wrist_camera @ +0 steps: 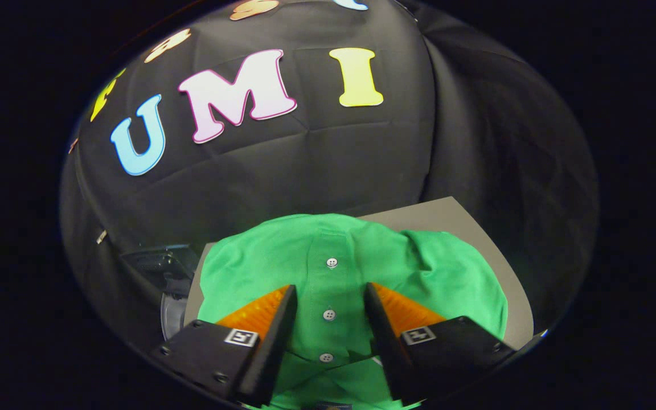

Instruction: Put the clothes into the washing machine and then close the washing machine lid.

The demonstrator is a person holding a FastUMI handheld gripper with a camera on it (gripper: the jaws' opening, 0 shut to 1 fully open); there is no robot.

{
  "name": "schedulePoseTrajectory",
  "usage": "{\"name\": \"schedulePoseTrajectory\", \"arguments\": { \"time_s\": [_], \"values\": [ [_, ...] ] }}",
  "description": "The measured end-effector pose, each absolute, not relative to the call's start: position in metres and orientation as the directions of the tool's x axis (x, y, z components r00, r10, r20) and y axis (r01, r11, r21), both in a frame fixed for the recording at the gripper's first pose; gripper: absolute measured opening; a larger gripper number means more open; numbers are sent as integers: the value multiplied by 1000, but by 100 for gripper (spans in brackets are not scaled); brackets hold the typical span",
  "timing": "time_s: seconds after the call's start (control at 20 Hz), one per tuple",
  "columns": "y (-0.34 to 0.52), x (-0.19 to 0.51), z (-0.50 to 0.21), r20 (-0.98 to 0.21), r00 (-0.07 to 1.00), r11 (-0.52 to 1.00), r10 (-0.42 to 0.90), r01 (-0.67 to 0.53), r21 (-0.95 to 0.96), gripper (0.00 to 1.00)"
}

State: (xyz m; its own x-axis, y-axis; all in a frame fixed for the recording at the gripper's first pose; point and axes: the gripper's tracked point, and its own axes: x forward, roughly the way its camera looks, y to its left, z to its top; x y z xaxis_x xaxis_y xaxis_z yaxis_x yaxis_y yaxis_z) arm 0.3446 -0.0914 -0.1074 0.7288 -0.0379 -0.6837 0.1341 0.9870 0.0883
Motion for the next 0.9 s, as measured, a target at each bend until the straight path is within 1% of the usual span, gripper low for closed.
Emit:
{"name": "schedulePoseTrajectory", "arguments": {
  "time_s": [0.1, 0.2, 0.3, 0.4, 0.6, 0.75, 0.9],
  "values": [
    [-91, 349, -107, -676, 735, 975, -53, 185, 125, 44],
    [-92, 347, -102, -673, 734, 965, -93, 232, 119, 18],
    [-98, 350, -88, -644, 749, 967, -159, 250, 51, 6],
    [-88, 352, -70, -612, 765, 969, -200, 246, -9, 6],
    [-42, 351, -22, -565, 799, 973, -203, 230, -24, 6],
    [12, 347, 5, -540, 824, 980, -174, 200, -10, 6],
    [72, 343, 20, -525, 841, 990, -127, 138, -18, 5]
  ]
}}
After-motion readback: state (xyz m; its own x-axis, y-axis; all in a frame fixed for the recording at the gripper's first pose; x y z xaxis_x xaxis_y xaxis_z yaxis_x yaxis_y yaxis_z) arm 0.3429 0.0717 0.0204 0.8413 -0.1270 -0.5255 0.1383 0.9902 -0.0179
